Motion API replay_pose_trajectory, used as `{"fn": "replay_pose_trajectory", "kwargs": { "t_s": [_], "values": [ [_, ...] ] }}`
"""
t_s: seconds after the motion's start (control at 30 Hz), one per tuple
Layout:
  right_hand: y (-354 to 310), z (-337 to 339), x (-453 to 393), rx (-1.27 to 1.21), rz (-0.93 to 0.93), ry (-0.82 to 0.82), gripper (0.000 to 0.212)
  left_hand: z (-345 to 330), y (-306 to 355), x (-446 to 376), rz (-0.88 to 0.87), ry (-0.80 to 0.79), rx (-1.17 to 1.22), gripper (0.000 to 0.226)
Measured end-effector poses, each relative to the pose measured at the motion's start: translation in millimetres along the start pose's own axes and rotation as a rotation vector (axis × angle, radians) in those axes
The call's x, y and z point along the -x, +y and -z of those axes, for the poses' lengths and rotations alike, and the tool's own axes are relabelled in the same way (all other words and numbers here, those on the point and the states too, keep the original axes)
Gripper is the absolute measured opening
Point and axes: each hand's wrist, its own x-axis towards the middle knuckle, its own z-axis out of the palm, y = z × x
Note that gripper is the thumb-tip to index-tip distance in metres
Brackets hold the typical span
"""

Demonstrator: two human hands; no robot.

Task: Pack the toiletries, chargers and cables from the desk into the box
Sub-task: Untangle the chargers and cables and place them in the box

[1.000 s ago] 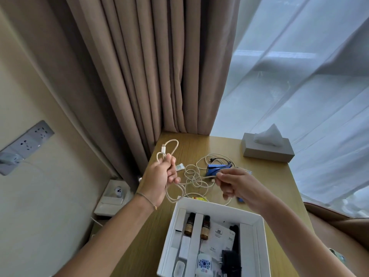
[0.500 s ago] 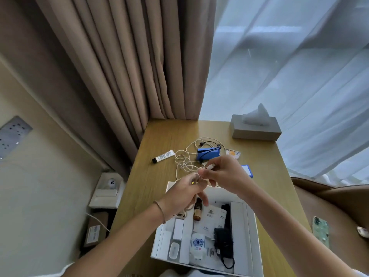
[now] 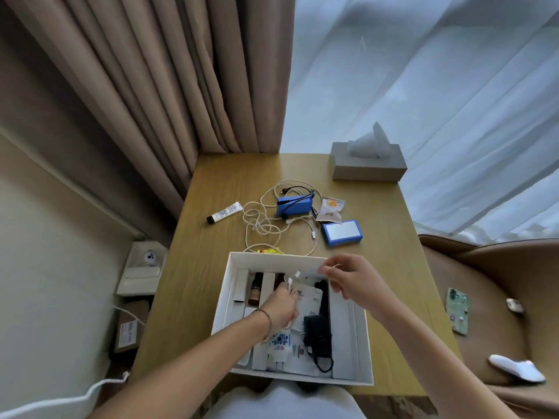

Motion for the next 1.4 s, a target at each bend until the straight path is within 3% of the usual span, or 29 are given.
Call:
{"fn": "replay_pose_trajectory", "kwargs": {
  "t_s": [0.13,0.3,0.4,0.5,0.63,0.73,0.83,1.0,1.07,1.17,1.27,1.4],
  "values": [
    [15,-1,13,-0.011,-0.051,-0.037,0.015,-16,-5,-19,0.031,0.076,0.024,0.022],
    [21,0,22,-0.028,-0.082,-0.048,0.015,-27,-4,-31,0.006,0.152,-0.039,0.019],
    [21,1,23,-0.042,-0.084,-0.043,0.015,-29,-7,-33,-0.069,0.238,-0.222,0.015],
    [21,2,24,-0.048,-0.079,-0.043,0.015,-31,-8,-29,-0.179,0.301,-0.245,0.010],
    [20,3,21,-0.050,-0.063,-0.039,0.015,-29,-11,-19,-0.296,0.353,-0.255,0.033],
    [20,2,18,-0.053,-0.057,-0.036,0.015,-21,-16,-11,-0.380,0.439,-0.409,0.050],
    [20,-1,15,-0.074,-0.059,-0.032,0.015,-8,-20,-1,-0.298,0.400,-0.571,0.069],
    [19,-6,12,-0.085,-0.061,-0.042,0.016,16,-20,20,-0.311,0.432,-0.906,0.065],
    [19,-7,11,-0.076,-0.058,-0.046,0.016,20,-18,24,-0.322,0.363,-0.836,0.051],
    [20,-8,9,-0.067,-0.059,-0.057,0.016,19,-19,24,-0.338,0.267,-0.470,0.034],
    [20,-8,7,-0.079,-0.065,-0.058,0.015,9,-24,23,-0.389,0.194,-0.255,0.032],
    [21,-5,9,-0.083,-0.058,-0.050,0.015,-7,-30,16,-0.390,0.168,-0.213,0.027]
  ]
}}
